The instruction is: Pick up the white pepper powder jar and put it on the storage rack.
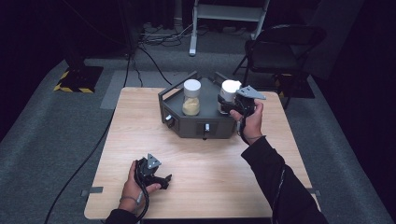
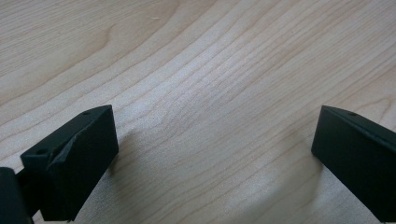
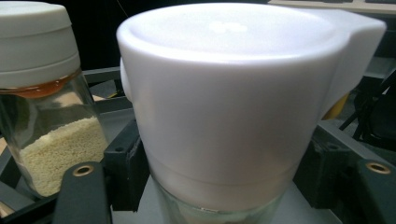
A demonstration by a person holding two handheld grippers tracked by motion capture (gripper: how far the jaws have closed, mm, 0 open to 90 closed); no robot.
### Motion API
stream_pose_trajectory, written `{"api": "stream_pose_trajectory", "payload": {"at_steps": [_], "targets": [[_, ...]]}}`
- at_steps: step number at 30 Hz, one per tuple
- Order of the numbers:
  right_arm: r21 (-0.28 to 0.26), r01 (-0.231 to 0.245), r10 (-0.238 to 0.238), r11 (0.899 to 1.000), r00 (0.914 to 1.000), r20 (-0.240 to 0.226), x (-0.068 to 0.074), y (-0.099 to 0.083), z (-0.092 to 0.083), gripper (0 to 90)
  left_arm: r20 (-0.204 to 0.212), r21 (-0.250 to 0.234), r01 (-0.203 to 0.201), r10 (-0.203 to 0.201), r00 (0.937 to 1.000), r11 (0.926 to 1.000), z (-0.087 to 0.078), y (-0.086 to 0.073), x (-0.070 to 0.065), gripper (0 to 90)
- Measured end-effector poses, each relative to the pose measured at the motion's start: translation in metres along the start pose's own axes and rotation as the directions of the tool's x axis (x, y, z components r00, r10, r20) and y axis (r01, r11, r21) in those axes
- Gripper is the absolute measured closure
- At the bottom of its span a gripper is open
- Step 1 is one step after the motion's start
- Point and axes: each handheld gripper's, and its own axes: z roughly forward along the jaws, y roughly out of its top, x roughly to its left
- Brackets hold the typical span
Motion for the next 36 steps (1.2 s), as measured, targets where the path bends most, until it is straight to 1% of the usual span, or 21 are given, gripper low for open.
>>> {"api": "stream_pose_trajectory", "payload": {"at_steps": [3,13,16,24,30,36], "targets": [[0.0,-0.008,0.008,1.0,1.0,0.002,-0.001,-0.001,0.0,29.6,0.0,0.002,0.001,-0.001,1.0,1.0,0.0,0.0,0.0,0.0],[0.015,0.005,-0.005,1.0,1.0,0.003,0.0,-0.002,0.003,29.5,0.001,0.002,0.001,-0.001,1.0,1.0,0.0,0.0,0.0,0.0],[0.019,0.001,-0.001,1.0,1.0,0.007,0.0,-0.003,0.004,29.6,0.001,0.002,0.0,0.0,1.0,1.0,0.0,0.0,0.0,0.0],[0.0,0.001,-0.001,1.0,1.0,0.008,0.0,-0.009,0.002,29.5,0.002,0.002,0.0,0.0,1.0,1.0,0.0,0.0,0.0,0.0],[-0.005,-0.029,0.029,1.0,0.9996,0.005,-0.004,-0.011,0.002,29.4,0.002,0.003,-0.001,0.001,1.0,1.0,0.0,0.0,0.0,0.0],[-0.005,-0.022,0.022,1.0,0.9997,0.008,-0.003,-0.011,0.001,29.3,0.003,0.003,-0.002,0.002,1.0,1.0,0.0,0.0,0.001,0.0]]}}
